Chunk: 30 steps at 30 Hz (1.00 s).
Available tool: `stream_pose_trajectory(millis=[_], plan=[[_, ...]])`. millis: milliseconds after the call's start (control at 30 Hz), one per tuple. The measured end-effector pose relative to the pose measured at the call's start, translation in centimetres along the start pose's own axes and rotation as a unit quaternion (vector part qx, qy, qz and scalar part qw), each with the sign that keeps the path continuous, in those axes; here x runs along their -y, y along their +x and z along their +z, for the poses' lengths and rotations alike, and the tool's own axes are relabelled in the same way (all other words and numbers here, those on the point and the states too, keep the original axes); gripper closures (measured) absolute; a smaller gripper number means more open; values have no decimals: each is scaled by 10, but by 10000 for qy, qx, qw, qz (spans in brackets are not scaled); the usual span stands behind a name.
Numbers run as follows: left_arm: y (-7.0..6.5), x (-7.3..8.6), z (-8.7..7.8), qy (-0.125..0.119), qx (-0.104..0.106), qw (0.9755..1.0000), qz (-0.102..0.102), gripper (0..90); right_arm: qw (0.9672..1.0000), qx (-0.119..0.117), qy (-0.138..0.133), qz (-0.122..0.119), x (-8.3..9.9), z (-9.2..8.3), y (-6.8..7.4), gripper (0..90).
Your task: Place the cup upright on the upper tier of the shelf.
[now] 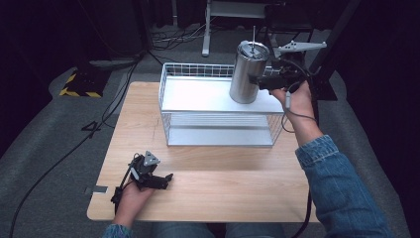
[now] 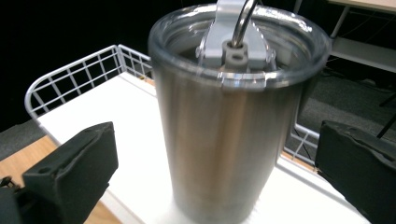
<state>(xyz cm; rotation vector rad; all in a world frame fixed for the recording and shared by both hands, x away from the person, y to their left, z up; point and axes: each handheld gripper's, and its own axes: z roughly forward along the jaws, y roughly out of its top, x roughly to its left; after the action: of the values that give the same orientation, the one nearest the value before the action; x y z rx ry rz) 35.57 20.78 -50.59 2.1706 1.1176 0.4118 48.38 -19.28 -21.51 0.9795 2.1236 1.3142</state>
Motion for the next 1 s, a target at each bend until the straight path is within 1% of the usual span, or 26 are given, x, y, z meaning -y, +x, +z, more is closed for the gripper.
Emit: stream_pose_trajectory(millis=[33, 167, 233, 433, 600, 767, 1000], plan=[[0, 0, 0, 11, -5, 10000, 33, 49, 10000, -21, 13, 3, 2, -4, 1, 0], [0, 1, -1, 10, -15, 10000, 36, 49, 9999, -106, -31, -10, 8, -15, 3, 0], [-1, 1, -1, 4, -8, 10000, 12, 50, 9999, -143, -10, -6, 12, -21, 5, 0], [-1, 2, -1, -2, -3, 10000, -1, 50, 9998, -176, 17, -132, 28, -35, 13, 0], [-1, 2, -2, 0, 2, 10000, 11, 50, 9994, -259, 54, -227, 41, -46, 20, 0], [-1, 2, -1, 0, -2, 10000, 11, 49, 9992, -339, 45, -223, 54, -58, 25, 0], [0, 1, -1, 7, -8, 10000, 12, 49, 9991, -366, 152, -166, 75, -69, 24, 2]])
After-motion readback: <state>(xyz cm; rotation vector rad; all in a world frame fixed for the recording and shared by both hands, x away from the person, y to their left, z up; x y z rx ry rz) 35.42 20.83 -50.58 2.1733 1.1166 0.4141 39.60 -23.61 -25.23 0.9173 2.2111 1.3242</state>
